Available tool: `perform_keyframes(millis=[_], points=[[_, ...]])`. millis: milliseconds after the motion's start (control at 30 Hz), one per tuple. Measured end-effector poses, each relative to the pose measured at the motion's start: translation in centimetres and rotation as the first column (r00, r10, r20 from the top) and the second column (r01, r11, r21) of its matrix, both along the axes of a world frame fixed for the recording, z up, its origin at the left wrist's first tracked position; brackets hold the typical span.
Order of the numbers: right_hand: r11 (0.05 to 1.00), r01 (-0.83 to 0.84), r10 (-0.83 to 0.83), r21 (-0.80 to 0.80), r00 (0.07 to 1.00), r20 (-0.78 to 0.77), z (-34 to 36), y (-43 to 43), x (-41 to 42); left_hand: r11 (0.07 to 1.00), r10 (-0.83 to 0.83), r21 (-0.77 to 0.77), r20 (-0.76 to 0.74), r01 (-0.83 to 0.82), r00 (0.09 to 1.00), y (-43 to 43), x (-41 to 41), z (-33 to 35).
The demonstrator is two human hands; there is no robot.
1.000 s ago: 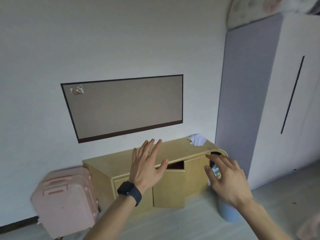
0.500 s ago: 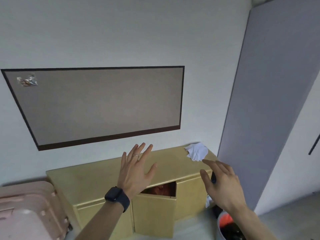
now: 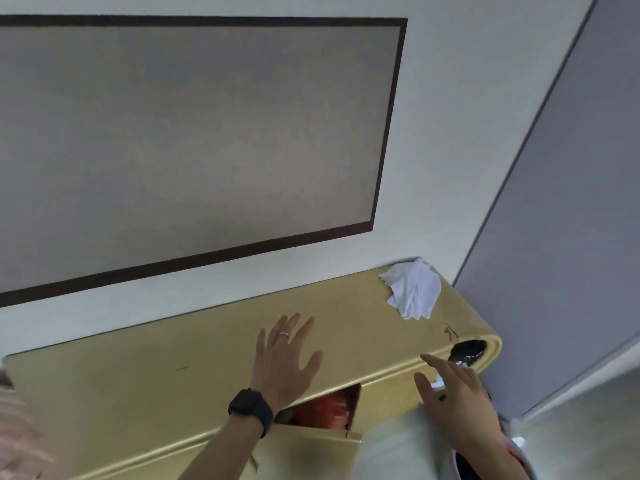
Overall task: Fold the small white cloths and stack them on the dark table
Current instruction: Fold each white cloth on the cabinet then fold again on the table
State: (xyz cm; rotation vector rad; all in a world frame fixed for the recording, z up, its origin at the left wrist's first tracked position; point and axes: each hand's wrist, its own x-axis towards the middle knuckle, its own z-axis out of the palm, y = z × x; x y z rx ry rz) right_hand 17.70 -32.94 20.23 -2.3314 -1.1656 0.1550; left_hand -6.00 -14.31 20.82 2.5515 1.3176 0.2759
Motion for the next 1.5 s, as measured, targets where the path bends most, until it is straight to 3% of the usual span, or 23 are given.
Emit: perform_keyframes(millis=[367, 567, 767, 1033, 1200, 1333, 1433, 1500], points=[[0.918, -0.081, 0.003, -0.387, 0.980, -0.199, -12.6, 16.1, 14.2, 0.938, 0.030, -0.325, -0.266, -0.119, 0.964, 10.8, 11.1, -13.3], [0.898, -0.045, -0.064, -0.437, 0.971, -0.231, -19.0, 25.0, 20.7, 0.884, 0.053, -0.417, -0.363, -0.213, 0.930, 15.1, 16.5, -19.5], [0.861, 0.044, -0.161, -0.506, 0.968, -0.190, -24.0, 29.3, 23.6, 0.858, 0.024, -0.472, -0.358, -0.203, 0.934, 16.8, 18.5, -25.9], [0.883, 0.103, -0.204, -0.459, 0.963, -0.177, -23.9, 29.2, 24.5, 0.846, -0.026, -0.499, -0.386, -0.185, 0.922, 16.3, 17.8, -28.0], [0.950, 0.136, -0.228, -0.283, 0.918, -0.325, -19.4, 30.5, 23.6, 0.785, -0.119, -0.600, -0.389, -0.153, 0.914, 17.3, 17.7, -26.2], [0.981, 0.117, -0.176, -0.156, 0.878, -0.446, -11.7, 32.7, 21.4, 0.730, -0.022, -0.664, -0.259, -0.162, 0.966, 19.2, 18.6, -21.1], [0.998, 0.037, -0.059, -0.054, 0.873, -0.484, -5.9, 33.4, 19.5, 0.803, 0.094, -0.591, 0.011, -0.070, 0.995, 20.2, 19.2, -16.4], [0.999, -0.045, 0.037, -0.006, 0.883, -0.469, -2.4, 33.6, 18.0, 0.851, 0.144, -0.525, 0.216, -0.010, 0.966, 21.1, 19.5, -12.9]])
